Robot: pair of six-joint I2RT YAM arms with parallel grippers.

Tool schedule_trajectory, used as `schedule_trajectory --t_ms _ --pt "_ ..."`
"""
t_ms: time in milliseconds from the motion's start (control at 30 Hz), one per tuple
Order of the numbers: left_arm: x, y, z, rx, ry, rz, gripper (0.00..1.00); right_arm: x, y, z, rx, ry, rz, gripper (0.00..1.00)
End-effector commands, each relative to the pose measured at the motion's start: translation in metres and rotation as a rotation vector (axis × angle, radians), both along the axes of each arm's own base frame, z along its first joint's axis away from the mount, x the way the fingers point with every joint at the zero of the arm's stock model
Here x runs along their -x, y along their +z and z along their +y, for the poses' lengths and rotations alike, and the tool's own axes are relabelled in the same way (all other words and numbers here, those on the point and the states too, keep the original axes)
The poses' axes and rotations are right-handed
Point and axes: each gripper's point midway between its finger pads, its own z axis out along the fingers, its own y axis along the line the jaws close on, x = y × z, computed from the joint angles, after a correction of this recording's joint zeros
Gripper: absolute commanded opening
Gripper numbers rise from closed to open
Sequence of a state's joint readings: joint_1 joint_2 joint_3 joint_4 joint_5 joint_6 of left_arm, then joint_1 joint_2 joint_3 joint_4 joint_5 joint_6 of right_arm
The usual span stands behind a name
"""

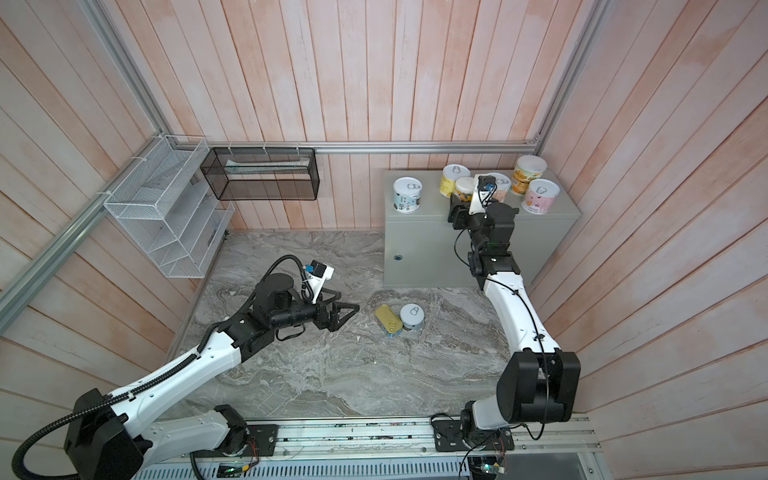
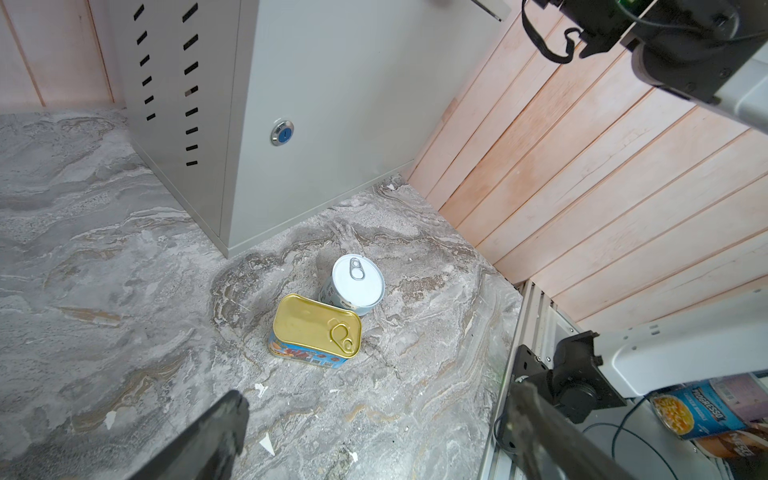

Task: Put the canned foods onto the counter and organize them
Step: 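Open the right gripper to release the orange-fruit can among the cans, then lower the right gripper toward the floor while the left gripper descends over the coconut can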

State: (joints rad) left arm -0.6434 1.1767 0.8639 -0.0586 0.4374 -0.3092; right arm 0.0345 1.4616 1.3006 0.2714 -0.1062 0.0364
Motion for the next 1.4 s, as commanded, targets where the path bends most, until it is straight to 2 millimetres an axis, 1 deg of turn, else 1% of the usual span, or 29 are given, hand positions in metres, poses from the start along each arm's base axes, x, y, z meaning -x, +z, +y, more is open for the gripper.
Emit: schedule_trajectory --t_ms 0,67,200,300,400,500,667,733,833,867,967,1067,1167,1267,1367 --pt "-0.001 -0.005 -0.001 0.01 -0.005 0.009 1.0 0.016 0.014 0.006 -0.006 0.04 -0.041 0.9" --pt "0.0 -0.008 -0.003 0.007 -0.013 0.015 1.0 0.028 0.021 0.005 -0.011 0.042 -0.06 0.94" --pt "-0.005 -0.011 -0.004 -0.002 -0.003 0.015 1.0 0.049 0.032 0.007 -0.02 0.058 -0.074 0.96" --pt "-0.015 -0.013 -0.005 -0.023 0.027 -0.003 1.0 0.069 0.035 0.008 -0.039 0.066 -0.076 0.96" --pt "-0.025 -0.018 -0.01 -0.07 0.055 -0.01 1.0 0.092 0.031 0.008 -0.065 0.073 -0.068 0.97" --pt "-0.029 -0.027 -0.022 -0.145 0.06 -0.033 1.0 0.114 0.023 0.008 -0.098 0.075 -0.03 0.97" --pt "-0.029 -0.048 -0.054 -0.205 -0.036 -0.04 1.0 0.154 0.002 0.02 -0.161 0.157 0.023 0.97" --pt "-0.032 -0.059 -0.066 -0.228 -0.07 -0.036 1.0 0.166 -0.01 0.026 -0.176 0.196 0.06 0.97" --pt "-0.038 -0.073 -0.083 -0.267 -0.098 -0.043 1.0 0.192 -0.028 0.046 -0.186 0.323 0.085 0.97" --pt "-0.041 -0.076 -0.088 -0.275 -0.102 -0.049 1.0 0.2 -0.034 0.05 -0.199 0.349 0.092 0.97" --pt "-0.05 -0.082 -0.103 -0.277 -0.111 -0.066 1.0 0.217 -0.044 0.044 -0.236 0.317 0.096 0.98" --pt "-0.056 -0.09 -0.119 -0.285 -0.13 -0.071 1.0 0.226 -0.053 0.037 -0.27 0.276 0.093 0.98" --pt "-0.059 -0.103 -0.135 -0.322 -0.149 -0.088 1.0 0.233 -0.062 0.033 -0.305 0.252 0.089 0.98" --pt "-0.064 -0.119 -0.147 -0.358 -0.156 -0.068 1.0 0.238 -0.067 0.02 -0.335 0.181 0.066 0.98" --pt "-0.07 -0.13 -0.155 -0.376 -0.135 -0.051 1.0 0.244 -0.066 0.016 -0.349 0.165 0.034 0.98"
